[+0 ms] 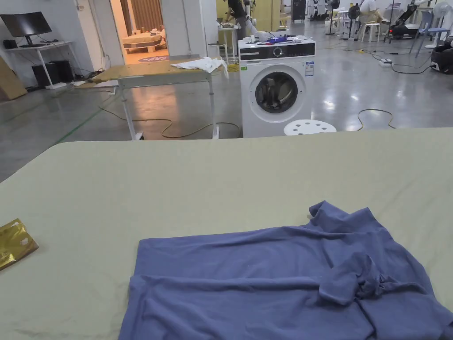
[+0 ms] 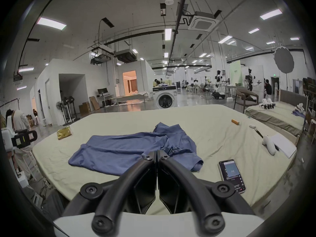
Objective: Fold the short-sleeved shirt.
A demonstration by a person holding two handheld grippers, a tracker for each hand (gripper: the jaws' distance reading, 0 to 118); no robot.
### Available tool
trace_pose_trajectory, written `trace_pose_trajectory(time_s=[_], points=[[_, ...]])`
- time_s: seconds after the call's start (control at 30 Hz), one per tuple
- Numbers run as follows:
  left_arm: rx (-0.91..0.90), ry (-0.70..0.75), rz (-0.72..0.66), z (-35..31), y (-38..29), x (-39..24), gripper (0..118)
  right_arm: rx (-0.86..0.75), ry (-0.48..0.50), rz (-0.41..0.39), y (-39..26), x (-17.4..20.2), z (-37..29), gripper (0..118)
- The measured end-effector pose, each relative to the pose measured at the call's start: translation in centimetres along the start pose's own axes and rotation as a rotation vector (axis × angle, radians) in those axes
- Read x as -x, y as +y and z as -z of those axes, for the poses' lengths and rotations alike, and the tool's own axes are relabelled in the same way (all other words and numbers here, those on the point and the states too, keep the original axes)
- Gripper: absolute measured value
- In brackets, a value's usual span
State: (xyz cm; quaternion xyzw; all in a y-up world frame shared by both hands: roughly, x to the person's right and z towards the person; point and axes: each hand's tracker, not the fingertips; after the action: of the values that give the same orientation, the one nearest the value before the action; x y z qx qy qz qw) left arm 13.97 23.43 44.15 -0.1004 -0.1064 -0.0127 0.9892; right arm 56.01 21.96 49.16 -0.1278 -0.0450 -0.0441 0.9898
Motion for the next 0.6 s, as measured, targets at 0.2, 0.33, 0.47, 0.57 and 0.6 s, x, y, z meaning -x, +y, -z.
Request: trace_pose_trajectory(time_s=[0.2, 0.33, 0.47, 0.57, 0.6], points=[[0.050, 0.005, -0.014, 2.5, -1.0, 0.9, 0, 0.031, 0.052, 0.015, -0.6, 0.2, 0.8, 0], [0.162, -0.029, -0.031, 7.0, -3.8, 2.6, 7, 0.058, 0.057, 0.032, -1.4, -0.3, 1.0, 0], [0.255, -0.109, -0.173, 12.9, -7.2, 5.4, 43, 0.097, 0.049, 0.052, -2.2, -0.7, 1.1, 0], [0.373, 0.012, -0.202, 17.3, -9.0, 6.3, 65, 0.129, 0.033, 0.082, -2.9, -1.2, 1.1, 0], [0.402, 0.042, -0.167, 18.5, -9.5, 6.5, 67, 0.135, 0.026, 0.087, -3.1, -1.4, 1.1, 0]])
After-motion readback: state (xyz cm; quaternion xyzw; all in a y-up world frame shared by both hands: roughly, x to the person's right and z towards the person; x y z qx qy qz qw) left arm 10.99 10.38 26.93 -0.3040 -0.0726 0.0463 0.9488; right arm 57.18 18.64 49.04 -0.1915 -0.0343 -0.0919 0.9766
